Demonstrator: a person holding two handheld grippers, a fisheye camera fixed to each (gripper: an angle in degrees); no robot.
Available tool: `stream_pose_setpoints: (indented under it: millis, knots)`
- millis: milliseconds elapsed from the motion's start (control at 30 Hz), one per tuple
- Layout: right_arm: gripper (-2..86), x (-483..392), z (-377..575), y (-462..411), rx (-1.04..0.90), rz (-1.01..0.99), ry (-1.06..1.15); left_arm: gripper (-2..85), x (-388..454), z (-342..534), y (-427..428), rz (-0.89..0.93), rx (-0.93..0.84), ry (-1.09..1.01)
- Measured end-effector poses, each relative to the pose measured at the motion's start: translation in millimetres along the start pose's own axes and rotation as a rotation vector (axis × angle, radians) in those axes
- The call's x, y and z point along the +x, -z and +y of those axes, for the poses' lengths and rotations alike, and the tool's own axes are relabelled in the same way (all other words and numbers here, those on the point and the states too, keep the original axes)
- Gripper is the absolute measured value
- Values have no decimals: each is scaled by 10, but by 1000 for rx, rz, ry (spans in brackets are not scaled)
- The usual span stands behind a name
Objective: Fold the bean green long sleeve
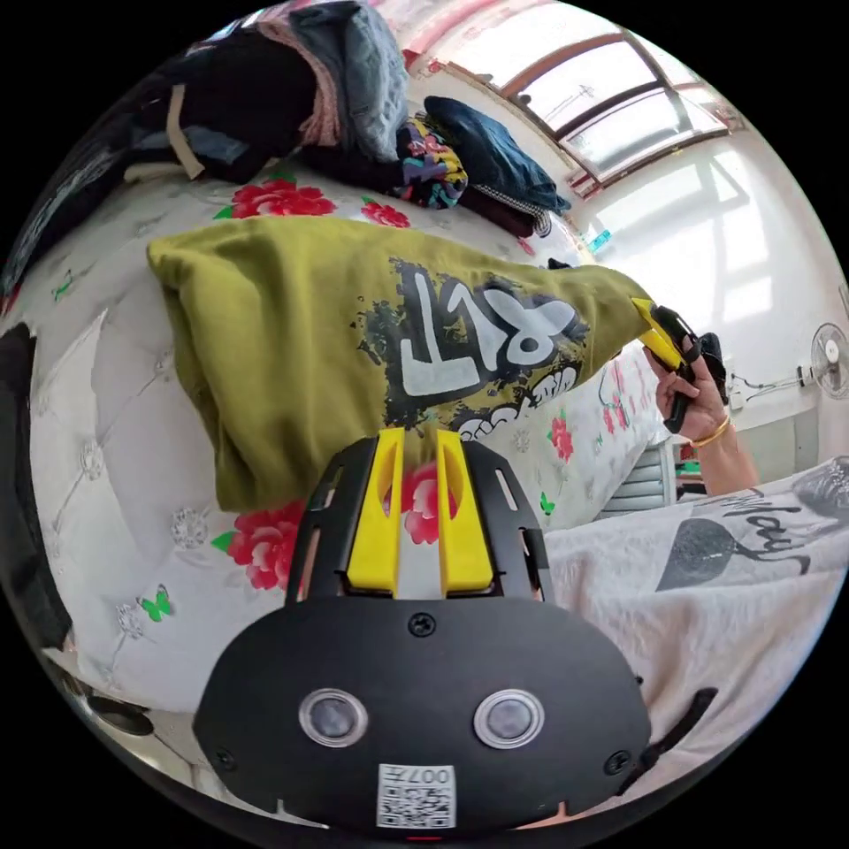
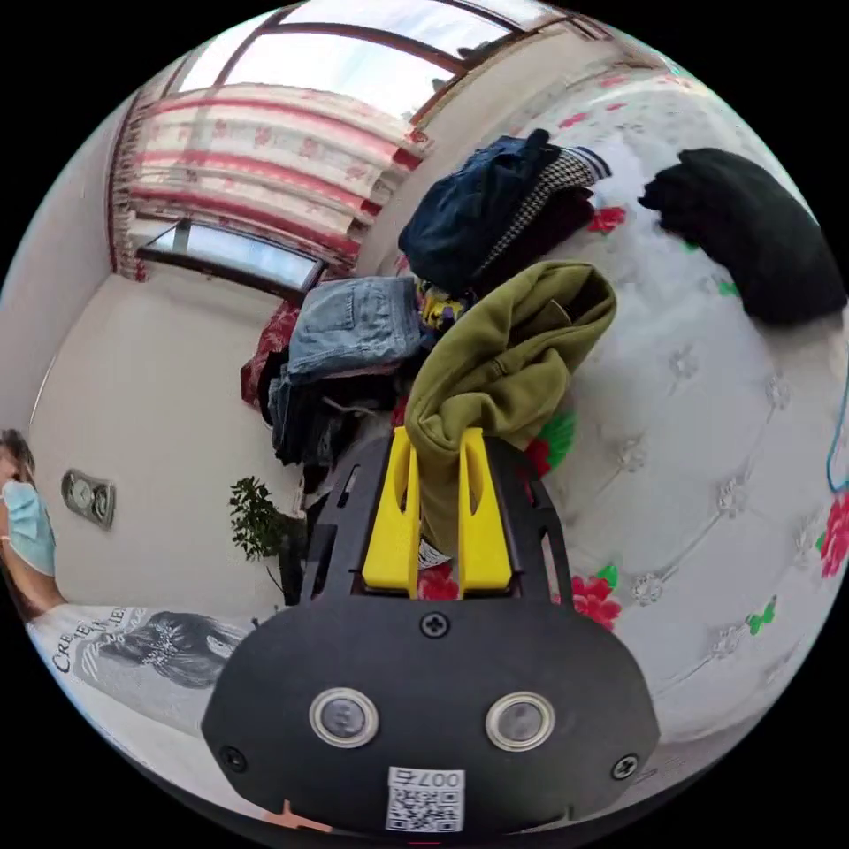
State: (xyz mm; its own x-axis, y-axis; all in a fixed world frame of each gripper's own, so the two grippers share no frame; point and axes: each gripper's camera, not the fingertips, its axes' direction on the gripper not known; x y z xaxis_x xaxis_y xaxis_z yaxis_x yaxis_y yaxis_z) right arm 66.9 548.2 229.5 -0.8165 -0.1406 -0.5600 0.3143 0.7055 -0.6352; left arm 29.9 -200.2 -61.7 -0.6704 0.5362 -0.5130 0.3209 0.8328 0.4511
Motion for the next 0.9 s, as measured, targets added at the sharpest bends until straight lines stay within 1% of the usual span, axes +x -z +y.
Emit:
stream_pose_setpoints:
  millis: [67,100,167,200,267,300,367,400,467,500,533,600,667,700,733,833,867,900]
  knots:
    - [80,-813,-123,-274,-94,47,280,59,-197,234,203,26,54,89]
    - [79,-1033,-121,-375,-126,61,357,59,-253,298,253,19,64,118]
    - [76,-1830,54,-861,-263,112,674,59,-475,564,449,12,117,221]
    - [76,-1994,127,-1001,-301,115,743,59,-530,630,491,12,129,244]
    - [77,-2445,485,-1624,-467,101,975,62,-752,883,627,19,168,333]
    - [77,-2500,573,-1795,-511,95,1003,63,-807,944,654,21,179,355]
    - [81,-2527,913,-2536,-719,55,1041,74,-1023,1169,739,59,227,439]
    - [82,-2485,996,-2726,-774,57,1045,77,-1073,1216,752,74,238,457]
    - [85,-2190,1236,-3397,-982,151,976,88,-1244,1368,782,126,269,514]
    - [87,-2141,1231,-3463,-993,148,945,91,-1276,1398,790,137,277,522]
    - [90,-2113,1132,-3473,-982,101,879,98,-1331,1446,809,159,292,530]
    - [97,-2118,896,-3334,-935,-10,804,109,-1398,1508,836,193,320,520]
    - [107,-1998,440,-3018,-810,-160,669,126,-1508,1565,820,234,332,515]
    - [109,-1930,314,-2940,-776,-177,625,132,-1542,1570,806,252,330,516]
    - [114,-1747,66,-2784,-697,-174,525,143,-1611,1572,774,298,329,520]
    - [123,-1166,-382,-2413,-520,-110,289,163,-1750,1527,698,406,323,513]
    - [126,-944,-472,-2304,-480,-102,204,171,-1798,1512,688,432,328,506]
    - [128,-850,-498,-2269,-468,-106,171,175,-1825,1508,685,441,327,504]
